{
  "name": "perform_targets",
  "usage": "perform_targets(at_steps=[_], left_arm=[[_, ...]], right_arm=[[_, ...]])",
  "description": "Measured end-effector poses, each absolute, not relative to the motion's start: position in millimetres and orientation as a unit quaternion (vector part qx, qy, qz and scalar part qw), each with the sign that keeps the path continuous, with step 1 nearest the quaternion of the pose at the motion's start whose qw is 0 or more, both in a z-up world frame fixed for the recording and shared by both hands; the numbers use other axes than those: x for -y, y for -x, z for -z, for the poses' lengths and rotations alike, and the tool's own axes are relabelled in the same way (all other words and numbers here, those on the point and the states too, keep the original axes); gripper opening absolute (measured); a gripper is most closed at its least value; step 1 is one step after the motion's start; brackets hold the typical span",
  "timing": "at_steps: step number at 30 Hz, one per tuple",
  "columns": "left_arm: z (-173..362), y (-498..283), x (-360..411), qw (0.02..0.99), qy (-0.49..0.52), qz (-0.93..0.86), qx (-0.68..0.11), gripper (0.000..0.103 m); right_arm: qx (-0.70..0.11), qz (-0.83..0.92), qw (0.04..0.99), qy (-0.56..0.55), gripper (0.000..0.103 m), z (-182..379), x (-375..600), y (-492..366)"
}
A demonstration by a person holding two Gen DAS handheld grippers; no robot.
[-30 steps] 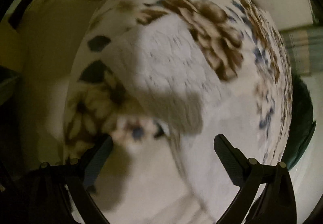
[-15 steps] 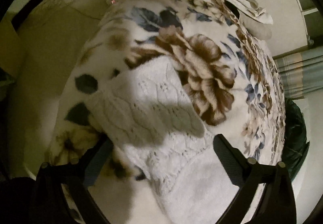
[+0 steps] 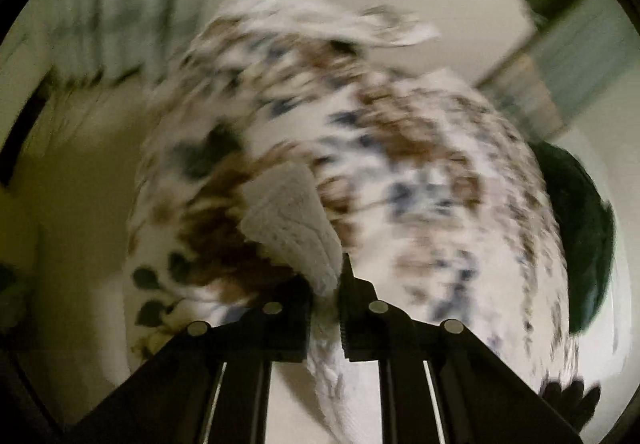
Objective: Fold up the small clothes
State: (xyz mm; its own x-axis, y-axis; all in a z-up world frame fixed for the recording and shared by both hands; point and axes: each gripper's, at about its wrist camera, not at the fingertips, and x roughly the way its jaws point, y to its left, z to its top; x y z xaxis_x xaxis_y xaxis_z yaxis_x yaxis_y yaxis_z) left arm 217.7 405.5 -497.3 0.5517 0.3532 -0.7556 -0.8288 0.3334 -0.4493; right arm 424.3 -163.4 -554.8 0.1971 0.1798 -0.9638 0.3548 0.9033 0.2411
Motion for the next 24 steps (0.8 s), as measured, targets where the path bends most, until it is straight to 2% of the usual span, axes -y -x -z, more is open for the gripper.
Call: perform_targets(at_steps=[4,5,6,7,12,24], left_arm=[[437.1,-248.8,-359.1,0.830,0.351,-0.331,-0.281,0.009],[423.7,-257.8,-343.4,0.843,0.331,-0.315,-0.284,0.009],[407.3,-269.9,-320.6,0.860,0.309,-0.288,-0.287,0.009],[399.1,-276.8,-307.5,0.867,0.298,-0.275,-0.290,0.009],[361.7,-322.9,-196.7,0.908,0.223,-0.161,-0.316,0.008],[361.8,-385.3,41.9,0.909,0.142,0.045,-0.390,0.008]], right_arm=[[-0.639,0.076,0.744,-0.178,0.084,561.3,179.0,-416.3],[-0.640,0.077,0.745,-0.175,0.088,562.2,182.6,-415.6],[-0.639,0.078,0.745,-0.172,0.100,563.1,186.9,-415.2],[-0.643,0.086,0.744,-0.159,0.103,564.7,191.8,-415.3],[-0.642,0.108,0.750,-0.118,0.103,560.5,216.7,-416.1],[-0.618,0.125,0.760,-0.155,0.103,544.1,322.9,-402.7]])
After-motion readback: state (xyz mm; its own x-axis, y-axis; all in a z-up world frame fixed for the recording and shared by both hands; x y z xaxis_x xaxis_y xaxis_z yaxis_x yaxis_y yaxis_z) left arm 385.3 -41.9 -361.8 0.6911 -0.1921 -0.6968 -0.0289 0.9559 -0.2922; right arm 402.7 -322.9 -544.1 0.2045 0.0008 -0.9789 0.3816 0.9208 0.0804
